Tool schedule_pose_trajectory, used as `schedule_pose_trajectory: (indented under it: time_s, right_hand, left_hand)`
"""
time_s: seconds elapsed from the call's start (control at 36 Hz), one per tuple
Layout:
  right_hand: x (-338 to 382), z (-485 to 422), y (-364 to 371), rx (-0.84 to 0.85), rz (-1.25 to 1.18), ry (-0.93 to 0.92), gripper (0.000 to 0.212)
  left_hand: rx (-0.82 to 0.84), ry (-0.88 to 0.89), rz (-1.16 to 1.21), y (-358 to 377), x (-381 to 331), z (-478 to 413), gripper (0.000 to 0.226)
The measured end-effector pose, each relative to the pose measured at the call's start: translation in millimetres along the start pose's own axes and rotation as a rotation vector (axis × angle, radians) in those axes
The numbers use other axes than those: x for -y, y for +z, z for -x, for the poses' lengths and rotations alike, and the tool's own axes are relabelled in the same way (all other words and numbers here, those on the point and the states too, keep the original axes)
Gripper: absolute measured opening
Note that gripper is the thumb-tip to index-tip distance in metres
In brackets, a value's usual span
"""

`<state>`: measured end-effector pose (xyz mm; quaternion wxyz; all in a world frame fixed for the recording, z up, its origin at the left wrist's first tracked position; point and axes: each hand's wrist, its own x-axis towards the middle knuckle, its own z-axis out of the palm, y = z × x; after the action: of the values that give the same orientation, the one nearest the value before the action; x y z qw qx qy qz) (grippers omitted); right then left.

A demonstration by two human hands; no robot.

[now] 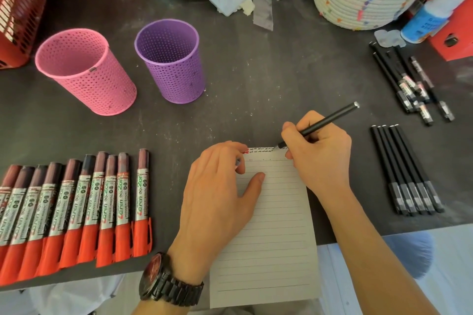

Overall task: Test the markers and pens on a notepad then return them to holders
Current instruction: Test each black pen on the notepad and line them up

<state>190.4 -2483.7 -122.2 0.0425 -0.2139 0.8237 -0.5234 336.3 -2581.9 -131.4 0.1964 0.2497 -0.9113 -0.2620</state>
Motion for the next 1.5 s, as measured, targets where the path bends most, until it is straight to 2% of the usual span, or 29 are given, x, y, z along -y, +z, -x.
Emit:
schedule_pose_trajectory:
  time_s: [0.31,0.47,0.56,0.67,0.72,0.83,0.92,1.0,1.08,1.19,1.28,1.5]
  right_hand:
    - [0.4,-1.3,-2.6,-0.056,-0.074,-0.014,0.031]
    - [8.2,2.3,-6.5,-0.103,-0.2,0.02,0.025]
    - [14.4,8.7,-12.6,-0.063,-0.291,0.028,0.017]
    - [15.1,25.4,-23.7,0.053,-0.567,0.092,0.017]
    - [13.1,34.4,-28.5,0.098,-0.631,0.103,0.012]
    - [9.3,47.2,-32.0,0.107,-0.596,0.094,0.019]
    - [11.0,49.7,-32.9,0.098,-0.583,0.085,0.012]
    - [10.0,48.9,-34.7,0.094,-0.604,0.075,0.008]
    - [8.1,48.7,-35.5,0.113,-0.598,0.054,0.013]
    - [7.0,49.4,-34.8,0.145,-0.642,0.04,0.006]
    - [5.5,49.5,-35.7,0.155,-0.708,0.056,0.011]
    - [5.5,50.2,-35.1,0.175,-0.685,0.032,0.018]
  left_hand:
    - [-0.006,-0.002,0.02,0.5,0.9,0.1,0.036]
    - [-0.014,-0.021,0.087,-3.6,-3.3,1.3,0.024]
    - [-0.022,-0.005,0.169,-8.8,-5.5,3.0,0.018]
    - [-0.066,0.025,0.217,-13.7,-5.2,5.7,0.022]
    - [-0.082,0.026,0.201,-14.3,-5.5,6.5,0.021]
    - [-0.058,0.024,0.171,-13.5,-3.8,5.6,0.024]
    - [-0.028,0.015,0.192,-13.2,-3.0,5.1,0.032]
    - [-0.02,0.01,0.222,-13.8,-2.8,5.9,0.028]
    - [-0.006,0.01,0.266,-13.2,-2.1,6.5,0.023]
    - [-0.015,0.017,0.272,-13.3,-1.6,6.6,0.027]
    - [-0.013,0.004,0.25,-13.3,-1.0,6.0,0.033]
    - [0.052,-0.01,0.206,-15.2,-1.0,7.4,0.037]
